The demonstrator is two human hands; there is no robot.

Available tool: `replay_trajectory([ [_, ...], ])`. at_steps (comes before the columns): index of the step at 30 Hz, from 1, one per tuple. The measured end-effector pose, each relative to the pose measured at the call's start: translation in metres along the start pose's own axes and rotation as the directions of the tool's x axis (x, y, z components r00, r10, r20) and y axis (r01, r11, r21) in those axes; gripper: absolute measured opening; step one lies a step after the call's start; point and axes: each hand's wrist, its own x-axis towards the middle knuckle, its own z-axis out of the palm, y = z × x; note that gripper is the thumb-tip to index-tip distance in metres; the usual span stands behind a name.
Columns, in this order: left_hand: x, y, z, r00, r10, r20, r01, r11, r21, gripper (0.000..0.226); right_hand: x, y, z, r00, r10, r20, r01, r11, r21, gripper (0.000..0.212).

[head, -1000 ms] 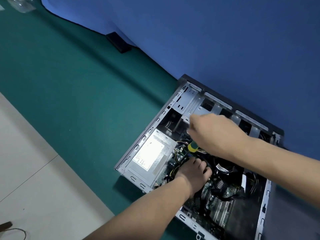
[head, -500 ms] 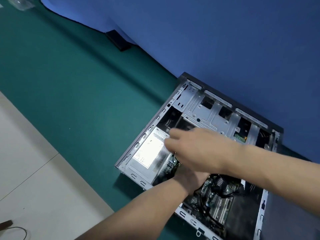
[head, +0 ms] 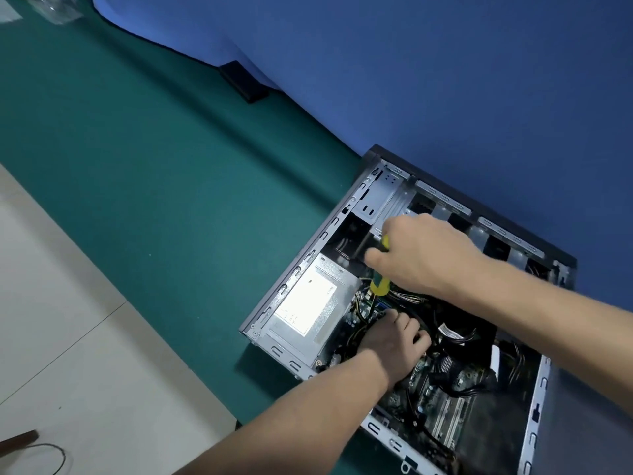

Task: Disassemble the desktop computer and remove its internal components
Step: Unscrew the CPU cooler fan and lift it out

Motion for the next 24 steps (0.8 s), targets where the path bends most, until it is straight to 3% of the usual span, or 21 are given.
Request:
replay_trajectory([
  [3,0.0,0.002,0.004,0.999,0.036,0.019,-0.037,0.998,0.05,0.046,-0.003,0.002,-0.01,0.982,-0.059,0.182,0.054,0.998,0.034,0.021],
  [7,0.001,0.003,0.012,0.998,0.001,-0.064,-0.002,1.0,-0.011,0.035,-0.007,-0.003,-0.013,0.991,0.01,0.13,0.017,0.978,-0.206,0.039],
  [12,0.003,0.006,0.015,1.0,0.029,0.008,-0.029,0.998,0.05,0.037,-0.011,0.005,-0.012,0.982,-0.048,0.181,0.04,0.998,0.045,0.016],
  [14,0.005,0.006,0.018,1.0,0.03,0.004,-0.03,0.999,0.031,0.038,-0.014,0.008,-0.012,0.986,0.018,0.163,-0.01,0.999,-0.047,0.021],
  [16,0.007,0.006,0.02,0.999,0.038,0.023,-0.039,0.998,0.046,0.04,-0.015,0.009,-0.014,0.987,0.116,0.111,-0.089,0.97,-0.226,0.041],
  [17,0.007,0.005,0.02,0.999,0.044,0.029,-0.046,0.997,0.061,0.04,-0.016,0.01,-0.014,0.987,0.128,0.098,-0.102,0.967,-0.232,0.046],
  [21,0.006,0.004,0.02,1.0,0.011,0.019,-0.011,1.0,-0.023,0.035,-0.026,0.006,-0.005,0.99,-0.02,0.14,0.008,0.996,0.089,0.015],
  [23,0.006,0.003,0.017,0.999,0.015,0.037,-0.014,1.0,-0.021,0.033,-0.03,0.004,-0.003,0.989,0.042,0.14,-0.056,0.994,0.098,0.02],
  [24,0.007,0.003,0.016,0.998,0.032,0.049,-0.033,0.999,0.009,0.033,-0.03,0.006,-0.004,0.986,0.12,0.118,-0.123,0.992,0.024,0.028],
])
